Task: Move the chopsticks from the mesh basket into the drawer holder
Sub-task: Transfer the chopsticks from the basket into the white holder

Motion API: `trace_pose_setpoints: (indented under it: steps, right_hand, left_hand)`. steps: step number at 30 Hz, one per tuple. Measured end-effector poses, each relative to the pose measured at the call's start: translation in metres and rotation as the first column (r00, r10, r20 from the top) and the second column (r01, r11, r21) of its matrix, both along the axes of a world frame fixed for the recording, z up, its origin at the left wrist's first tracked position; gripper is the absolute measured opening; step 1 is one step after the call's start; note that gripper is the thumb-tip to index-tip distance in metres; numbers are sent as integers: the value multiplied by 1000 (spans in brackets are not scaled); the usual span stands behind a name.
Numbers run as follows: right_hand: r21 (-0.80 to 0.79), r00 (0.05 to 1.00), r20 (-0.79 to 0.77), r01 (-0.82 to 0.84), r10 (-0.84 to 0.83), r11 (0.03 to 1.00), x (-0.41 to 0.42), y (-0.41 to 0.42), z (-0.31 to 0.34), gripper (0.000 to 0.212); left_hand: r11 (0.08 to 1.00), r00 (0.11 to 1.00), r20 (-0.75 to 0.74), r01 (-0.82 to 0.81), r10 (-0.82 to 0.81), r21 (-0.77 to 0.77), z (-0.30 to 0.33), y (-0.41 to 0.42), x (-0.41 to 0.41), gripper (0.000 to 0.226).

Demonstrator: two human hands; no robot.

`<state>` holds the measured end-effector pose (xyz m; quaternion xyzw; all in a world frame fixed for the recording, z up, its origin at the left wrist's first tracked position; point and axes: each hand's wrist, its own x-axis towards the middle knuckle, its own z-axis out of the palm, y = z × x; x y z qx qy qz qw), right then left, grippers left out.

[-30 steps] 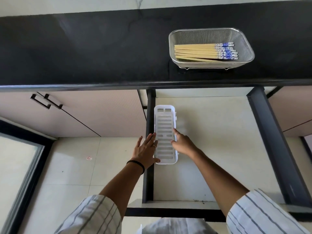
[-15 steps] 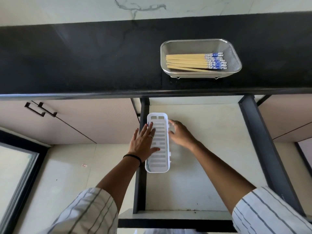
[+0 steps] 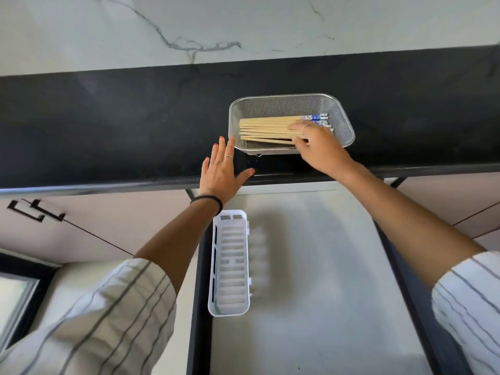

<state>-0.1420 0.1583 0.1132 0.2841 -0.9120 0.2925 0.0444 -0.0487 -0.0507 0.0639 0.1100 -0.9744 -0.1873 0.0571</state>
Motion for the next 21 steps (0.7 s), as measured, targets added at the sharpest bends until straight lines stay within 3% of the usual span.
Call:
trace_pose_setpoints:
  steps: [4,8,14,21]
  right_hand:
    - [141,983,162,61,-84,988,-38,0,-4,38]
    - [339,959,260,16,-110,941,-62,-5,-8,36]
    - [429,965,255,-61,-56,901,-78,-20,-15,53]
    - [496,991,131,-75,11,865,-84,-26,-22,41]
  left_hand:
    - [987,994,112,-9,-9,160,-3,-5,-18,95]
    - [954,987,157,-33,-15,299,-8,-8,-25,103]
    - [995,988,152,-21,5,101,-14,-9,-21,106]
    - [998,986,165,2,-13,63,-12,-10,-19,108]
